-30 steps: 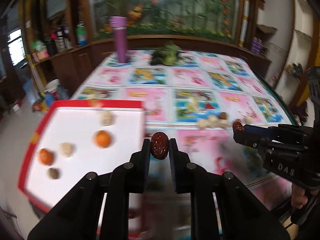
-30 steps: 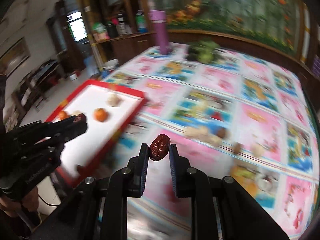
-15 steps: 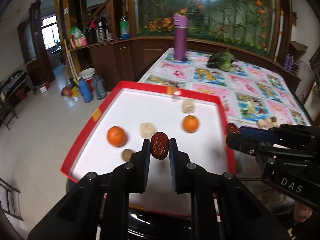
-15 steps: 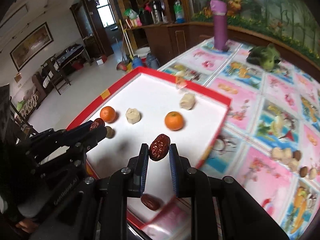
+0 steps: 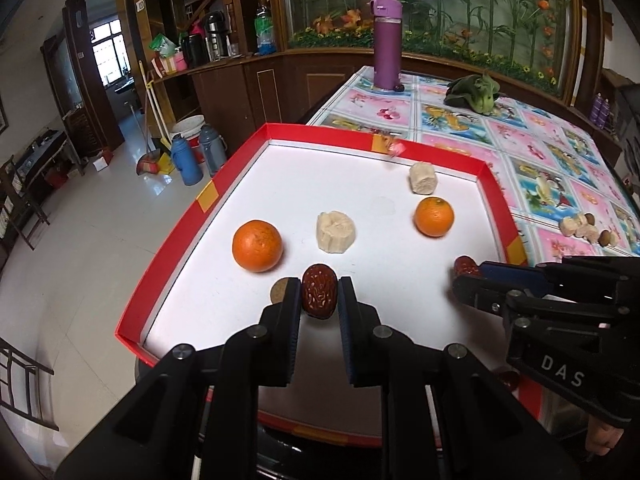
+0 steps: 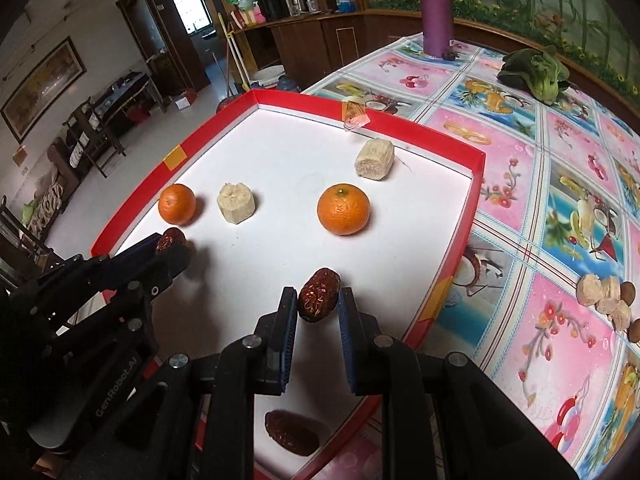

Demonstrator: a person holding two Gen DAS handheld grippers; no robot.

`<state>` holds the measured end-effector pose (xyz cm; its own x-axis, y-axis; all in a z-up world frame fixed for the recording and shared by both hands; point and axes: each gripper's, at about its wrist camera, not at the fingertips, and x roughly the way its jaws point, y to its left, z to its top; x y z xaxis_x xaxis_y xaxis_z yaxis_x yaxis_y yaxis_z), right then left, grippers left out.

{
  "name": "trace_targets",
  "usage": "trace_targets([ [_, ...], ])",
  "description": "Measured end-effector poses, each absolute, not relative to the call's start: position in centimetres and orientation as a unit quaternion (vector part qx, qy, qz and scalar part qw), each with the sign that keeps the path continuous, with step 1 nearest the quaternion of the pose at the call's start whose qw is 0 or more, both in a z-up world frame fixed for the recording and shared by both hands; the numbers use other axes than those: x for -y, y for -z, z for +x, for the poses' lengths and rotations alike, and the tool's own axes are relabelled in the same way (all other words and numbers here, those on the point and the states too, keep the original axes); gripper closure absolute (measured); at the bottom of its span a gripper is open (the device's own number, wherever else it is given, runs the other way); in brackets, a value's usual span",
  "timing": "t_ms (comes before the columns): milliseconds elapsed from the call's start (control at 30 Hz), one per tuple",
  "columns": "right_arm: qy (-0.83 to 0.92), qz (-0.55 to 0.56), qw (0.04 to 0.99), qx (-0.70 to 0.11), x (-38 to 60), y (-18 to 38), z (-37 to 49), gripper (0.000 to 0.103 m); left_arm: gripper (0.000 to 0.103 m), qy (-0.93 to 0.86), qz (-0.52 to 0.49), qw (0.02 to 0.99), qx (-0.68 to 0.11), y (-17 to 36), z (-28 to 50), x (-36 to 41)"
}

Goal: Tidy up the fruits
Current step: 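Carry both red dates over the white tray and open both tools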

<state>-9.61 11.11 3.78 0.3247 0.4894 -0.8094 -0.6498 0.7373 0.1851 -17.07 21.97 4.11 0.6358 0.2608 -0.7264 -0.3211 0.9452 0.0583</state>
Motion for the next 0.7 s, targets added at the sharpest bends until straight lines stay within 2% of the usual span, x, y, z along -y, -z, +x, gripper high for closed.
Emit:
trace_targets([
  [433, -0.358, -0.087, 0.802, -0.470, -11.5, -3.1, -9.0, 0.083, 0.083, -0.168, -0.015, 0.903, -0.396, -4.0, -15.7, -21.6],
  [500, -0.363, -0.088, 0.800, -0.470, -11.3, -3.1, -9.0, 0.077, 0.083, -0.165, -0.012, 0.902, -0.399, -3.9, -15.4, -21.2],
  [533, -0.362, -0.087, 0.799, -0.471, -11.2, -3.2, -9.0, 0.070, 0.083, -0.163, -0.012, 0.902, -0.400, -3.8, -15.3, -21.1],
  [633, -0.369, -0.088, 0.798, -0.469, -10.8, -3.4, -9.0, 0.069, 0.082, -0.161, -0.011, 0.898, -0.408, -3.7, -15.0, -20.8],
  [700, -0.374, -0.085, 0.800, -0.462, -10.3, -3.8, -9.1, 0.069, 0.076, -0.159, -0.013, 0.897, -0.411, -3.7, -14.8, -20.8],
])
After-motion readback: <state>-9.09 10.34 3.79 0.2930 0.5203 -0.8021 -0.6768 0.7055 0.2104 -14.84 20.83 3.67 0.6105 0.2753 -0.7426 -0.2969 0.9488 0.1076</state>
